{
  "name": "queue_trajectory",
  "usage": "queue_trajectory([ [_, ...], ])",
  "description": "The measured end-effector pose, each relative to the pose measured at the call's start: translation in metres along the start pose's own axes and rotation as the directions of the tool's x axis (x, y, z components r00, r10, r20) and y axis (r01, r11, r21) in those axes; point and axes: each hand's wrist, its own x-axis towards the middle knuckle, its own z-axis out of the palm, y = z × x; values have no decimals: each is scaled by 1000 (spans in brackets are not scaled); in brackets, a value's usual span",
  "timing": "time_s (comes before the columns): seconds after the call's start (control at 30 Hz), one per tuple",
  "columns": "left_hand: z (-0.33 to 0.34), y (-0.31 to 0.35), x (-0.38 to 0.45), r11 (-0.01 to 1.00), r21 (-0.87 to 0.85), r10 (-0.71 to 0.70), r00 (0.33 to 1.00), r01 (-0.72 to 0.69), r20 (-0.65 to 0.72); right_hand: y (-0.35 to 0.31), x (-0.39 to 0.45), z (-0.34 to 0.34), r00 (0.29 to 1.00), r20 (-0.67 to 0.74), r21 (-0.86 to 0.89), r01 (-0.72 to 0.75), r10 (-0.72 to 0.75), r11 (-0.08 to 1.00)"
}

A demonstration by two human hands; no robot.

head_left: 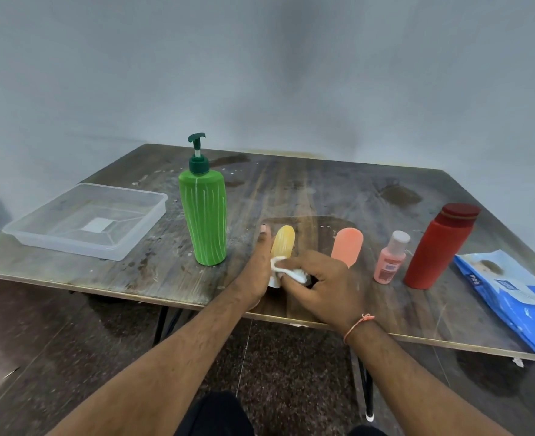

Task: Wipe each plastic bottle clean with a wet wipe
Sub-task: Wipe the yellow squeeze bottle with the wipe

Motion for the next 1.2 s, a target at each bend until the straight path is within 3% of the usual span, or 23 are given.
queue_trajectory([
  [0.07,2,0,0,1000,9,-1,1000,1,3,-2,-1,-1,1000,13,-24,16,-15,1000],
  [0.23,1,-6,2,998,66,20,1000,-21,6,1,4,1,970,-202,34,-128,133,991],
  [0.43,3,-6,3,998,58,35,999,-37,22,-5,-1,-2,999,-43,-23,-3,2,1000],
  [0.6,5,-4,3,999,49,10,1000,-10,3,2,1,2,985,-164,-54,-57,47,997],
  [0.87,0,-4,5,998,64,24,997,-28,72,2,0,6,997,-65,-34,37,-40,999],
  [1.03,1,-8,10,991,133,2,1000,-6,30,6,2,3,974,-223,-62,-64,49,996],
  [1.2,-7,-15,14,978,206,32,998,-43,54,3,0,4,994,-101,-29,35,-38,999],
])
